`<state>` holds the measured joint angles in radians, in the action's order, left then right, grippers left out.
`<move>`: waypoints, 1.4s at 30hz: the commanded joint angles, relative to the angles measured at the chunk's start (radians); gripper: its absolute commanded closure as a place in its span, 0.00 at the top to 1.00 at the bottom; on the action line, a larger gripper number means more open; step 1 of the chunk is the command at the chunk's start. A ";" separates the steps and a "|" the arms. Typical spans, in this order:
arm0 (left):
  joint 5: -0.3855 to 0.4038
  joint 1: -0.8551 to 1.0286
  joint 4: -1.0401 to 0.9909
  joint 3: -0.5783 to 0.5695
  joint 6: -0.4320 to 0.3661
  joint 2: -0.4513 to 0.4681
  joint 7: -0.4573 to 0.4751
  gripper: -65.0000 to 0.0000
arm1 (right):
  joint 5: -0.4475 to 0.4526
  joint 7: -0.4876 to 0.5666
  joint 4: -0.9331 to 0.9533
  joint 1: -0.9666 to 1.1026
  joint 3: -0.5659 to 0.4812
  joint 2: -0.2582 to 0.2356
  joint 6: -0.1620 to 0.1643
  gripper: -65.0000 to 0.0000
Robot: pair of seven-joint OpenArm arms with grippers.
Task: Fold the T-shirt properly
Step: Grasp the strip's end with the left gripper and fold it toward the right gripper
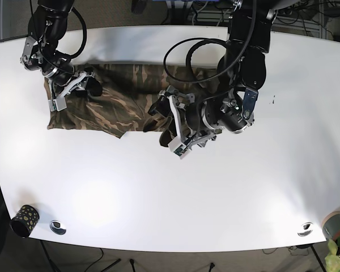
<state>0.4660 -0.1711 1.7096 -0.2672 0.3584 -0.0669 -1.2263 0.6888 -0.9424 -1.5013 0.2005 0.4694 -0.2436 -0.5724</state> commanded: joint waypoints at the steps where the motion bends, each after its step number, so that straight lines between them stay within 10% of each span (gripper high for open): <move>1: 0.017 -0.028 0.023 -0.019 -0.002 -0.009 0.018 0.78 | -0.016 -0.020 -0.002 0.000 -0.002 -0.009 0.010 0.55; 17: -0.072 -0.032 0.016 -0.073 0.012 0.040 0.015 0.78 | -0.016 -0.020 -0.002 0.000 -0.001 -0.010 0.010 0.55; 23: 0.073 0.011 -0.044 0.119 0.242 0.048 0.012 0.78 | -0.019 -0.020 -0.002 -0.002 -0.001 -0.010 0.010 0.55; 42: 0.428 -0.041 -0.225 0.308 0.340 0.046 -0.111 0.78 | -0.024 -0.020 0.000 0.000 -0.001 -0.010 0.010 0.55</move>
<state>0.8566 -0.1936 1.4960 0.0460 0.6735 -0.0025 -1.3296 0.6876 -0.9413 -1.4982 0.2005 0.4694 -0.2440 -0.5724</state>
